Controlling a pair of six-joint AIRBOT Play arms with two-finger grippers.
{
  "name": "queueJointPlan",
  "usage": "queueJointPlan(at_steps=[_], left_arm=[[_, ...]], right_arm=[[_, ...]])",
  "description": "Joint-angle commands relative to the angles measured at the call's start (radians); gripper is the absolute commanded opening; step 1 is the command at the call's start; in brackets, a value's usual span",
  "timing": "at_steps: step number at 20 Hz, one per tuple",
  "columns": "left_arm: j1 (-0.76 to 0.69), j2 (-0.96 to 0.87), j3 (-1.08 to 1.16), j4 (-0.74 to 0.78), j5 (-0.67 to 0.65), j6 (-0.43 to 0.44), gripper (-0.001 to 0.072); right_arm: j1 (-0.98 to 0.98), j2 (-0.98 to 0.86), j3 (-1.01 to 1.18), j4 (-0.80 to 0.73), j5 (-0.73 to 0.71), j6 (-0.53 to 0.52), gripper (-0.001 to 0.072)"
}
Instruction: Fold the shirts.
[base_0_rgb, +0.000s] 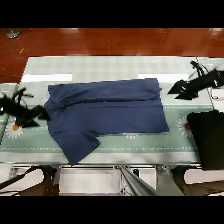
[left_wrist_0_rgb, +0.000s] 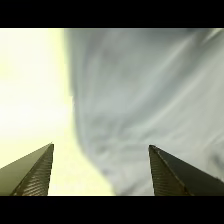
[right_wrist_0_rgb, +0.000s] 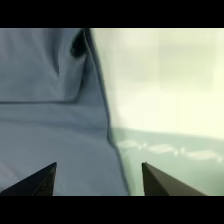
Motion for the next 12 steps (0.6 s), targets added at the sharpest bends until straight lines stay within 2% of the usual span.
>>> queueJointPlan(at_steps=[1, 5, 8, 11, 12], left_arm=[[0.105, 0.145, -0.247, -0.157, 0.034, 0.008, 0.0705], [0.108, 0.188, -0.357, -0.206, 0.085, 0.008, 0.0705], [0.105, 0.188, -0.406, -0.266, 0.12, 0.009, 0.0705], [0.039, 0.188, -0.444, -0.347, 0.174, 0.048, 0.0703], [-0.001, 0.187, -0.452, -0.353, 0.194, 0.058, 0.0657]], right_arm=[[-0.073, 0.236, -0.342, 0.188, -0.186, -0.109, 0.0616], [-0.069, 0.349, -0.525, 0.314, -0.212, -0.196, 0.0616], [-0.069, 0.356, -0.568, 0.322, -0.208, -0.201, 0.0616], [-0.069, 0.356, -0.574, 0.325, -0.213, -0.2, 0.0616], [-0.08, 0.356, -0.574, 0.322, -0.214, -0.2, 0.0616]])
